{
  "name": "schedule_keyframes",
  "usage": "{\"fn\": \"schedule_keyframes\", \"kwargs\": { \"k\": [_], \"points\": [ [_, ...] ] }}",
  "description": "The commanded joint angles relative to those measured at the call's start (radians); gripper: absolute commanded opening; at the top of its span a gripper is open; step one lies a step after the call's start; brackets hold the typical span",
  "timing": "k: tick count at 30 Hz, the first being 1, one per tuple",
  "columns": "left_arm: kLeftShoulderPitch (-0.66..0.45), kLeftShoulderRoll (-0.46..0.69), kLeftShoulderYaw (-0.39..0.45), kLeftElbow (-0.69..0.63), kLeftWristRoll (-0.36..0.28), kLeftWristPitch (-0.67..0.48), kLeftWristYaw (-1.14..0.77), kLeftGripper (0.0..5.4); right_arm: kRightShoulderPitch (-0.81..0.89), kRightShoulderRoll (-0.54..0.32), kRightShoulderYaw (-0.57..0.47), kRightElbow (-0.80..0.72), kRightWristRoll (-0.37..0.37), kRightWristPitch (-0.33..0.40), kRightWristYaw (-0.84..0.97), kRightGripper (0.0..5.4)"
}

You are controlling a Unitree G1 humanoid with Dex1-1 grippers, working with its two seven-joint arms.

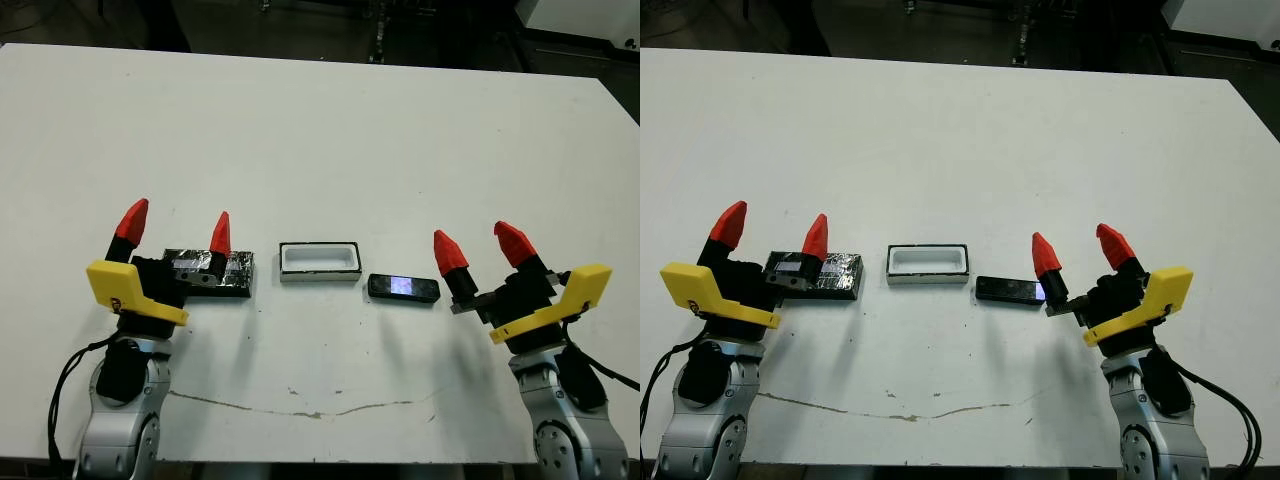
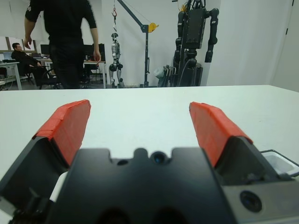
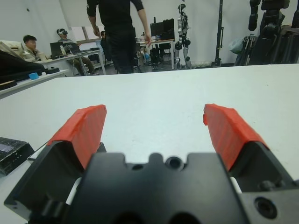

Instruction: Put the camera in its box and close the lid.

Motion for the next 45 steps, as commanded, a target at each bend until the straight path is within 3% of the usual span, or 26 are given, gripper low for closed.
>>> {"fn": "schedule_keyframes", "kwargs": {
  "k": [1, 10, 17, 22, 27, 32, 36, 40, 45],
  "points": [
    [0.011, 0.001, -0.005, -0.003, 0.01, 0.02, 0.005, 5.38, 0.001, -0.006, -0.003, 0.001, -0.002, 0.007, -0.006, 5.4],
    [0.012, 0.002, -0.004, 0.0, 0.007, 0.019, 0.0, 5.38, -0.007, -0.028, -0.003, 0.017, -0.019, -0.004, 0.021, 5.4],
    [0.013, -0.001, -0.005, -0.004, 0.005, 0.023, 0.004, 5.38, -0.163, -0.237, -0.068, 0.09, -0.017, -0.05, 0.233, 5.4],
    [0.012, 0.0, -0.006, -0.004, 0.009, 0.023, 0.005, 5.38, -0.312, -0.418, -0.066, 0.171, -0.001, 0.003, 0.426, 5.4],
    [0.012, 0.001, -0.006, -0.004, 0.011, 0.023, 0.005, 5.38, -0.435, -0.502, 0.006, 0.226, 0.01, 0.131, 0.537, 5.4],
    [0.012, -0.002, -0.006, -0.005, 0.014, 0.022, 0.01, 5.38, -0.544, -0.543, 0.102, 0.284, -0.029, 0.178, 0.659, 5.4],
    [0.013, -0.002, -0.008, -0.006, 0.014, 0.022, 0.012, 5.38, -0.594, -0.528, 0.171, 0.324, -0.064, 0.191, 0.709, 5.4],
    [0.011, -0.003, -0.008, 0.002, 0.013, 0.014, 0.012, 5.38, -0.629, -0.525, 0.245, 0.345, -0.085, 0.249, 0.76, 5.4],
    [0.01, -0.005, -0.01, -0.003, 0.016, 0.021, 0.018, 5.38, -0.645, -0.523, 0.303, 0.347, -0.131, 0.244, 0.801, 5.4]
  ]
}}
